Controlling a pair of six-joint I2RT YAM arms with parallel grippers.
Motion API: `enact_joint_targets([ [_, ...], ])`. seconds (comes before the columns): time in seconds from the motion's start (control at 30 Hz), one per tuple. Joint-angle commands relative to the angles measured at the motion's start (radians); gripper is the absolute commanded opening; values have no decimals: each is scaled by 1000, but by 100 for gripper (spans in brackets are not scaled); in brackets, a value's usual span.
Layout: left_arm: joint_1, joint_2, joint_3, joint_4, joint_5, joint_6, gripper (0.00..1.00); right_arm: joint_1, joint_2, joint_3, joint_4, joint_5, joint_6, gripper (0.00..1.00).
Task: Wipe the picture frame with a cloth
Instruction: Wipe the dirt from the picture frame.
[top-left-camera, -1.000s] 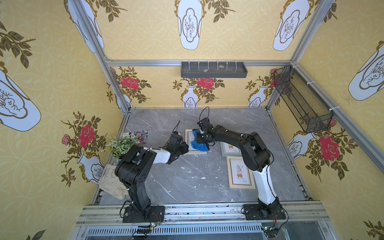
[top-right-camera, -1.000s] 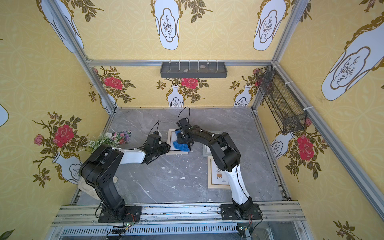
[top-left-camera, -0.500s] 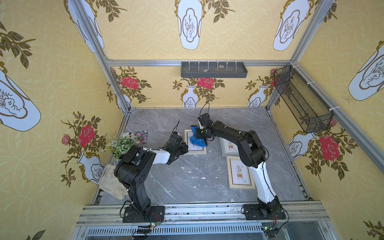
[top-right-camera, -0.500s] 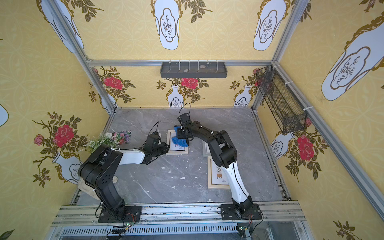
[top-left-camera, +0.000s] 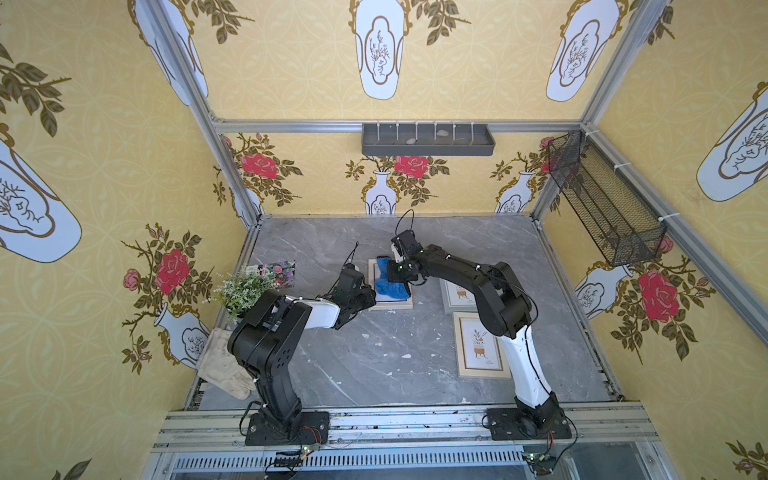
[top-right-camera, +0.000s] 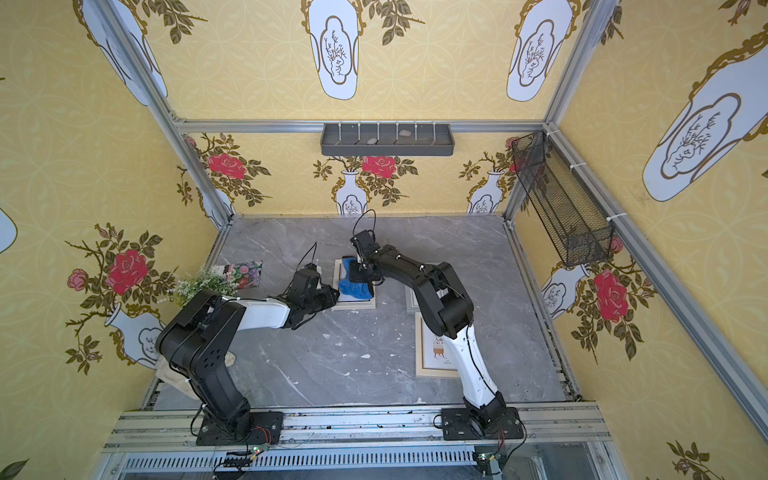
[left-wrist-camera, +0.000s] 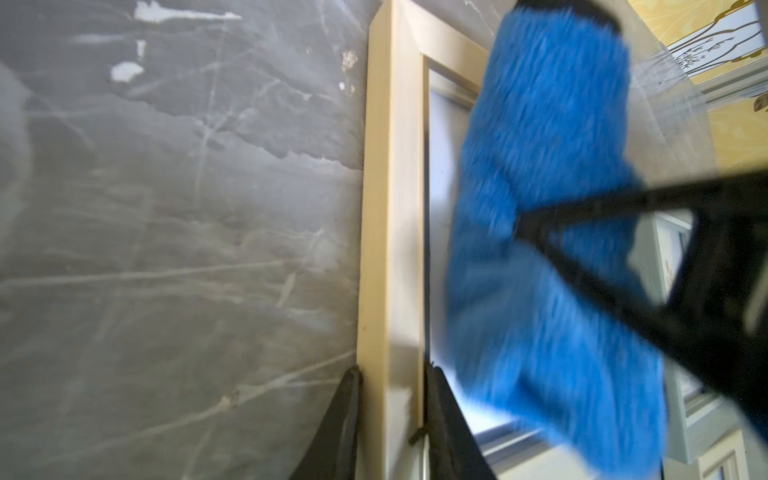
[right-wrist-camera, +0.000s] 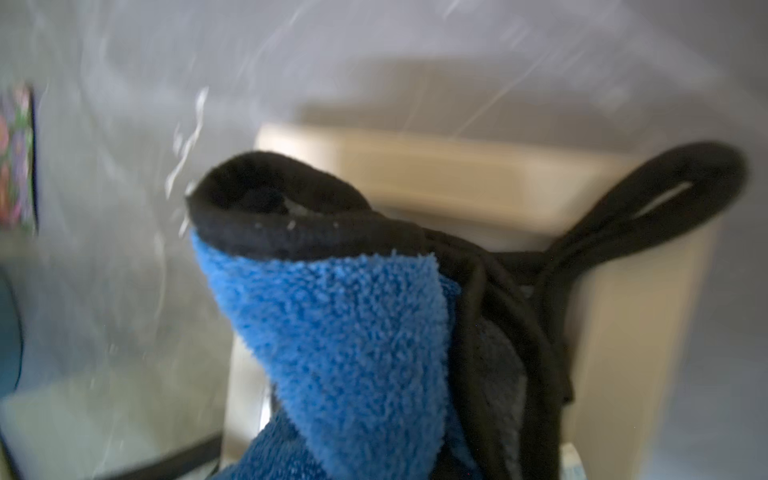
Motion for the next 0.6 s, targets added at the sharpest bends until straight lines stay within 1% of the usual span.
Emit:
enact_joint_targets([
  [0.0,3,27,-39,-408,-54,14,18,-17,37,59,-44,-7,-19,10],
  [0.07,3,26,-42,-406,-57,12,18,-10,28,35,-53,6,-18,9],
  [0.2,3,31,-50,-390,-47,5,18,35,-36,-87,-23,16,-8,10],
  [0.27,3,38,-51,-380,-37,1,18,43,-54,-98,-20,27,-2,10],
  [0.37,3,47,-51,-375,-27,3,18,36,-33,-35,-29,43,-3,10],
  [0.57,3,30,-68,-375,-37,-2,18,20,113,216,-88,61,-48,10],
])
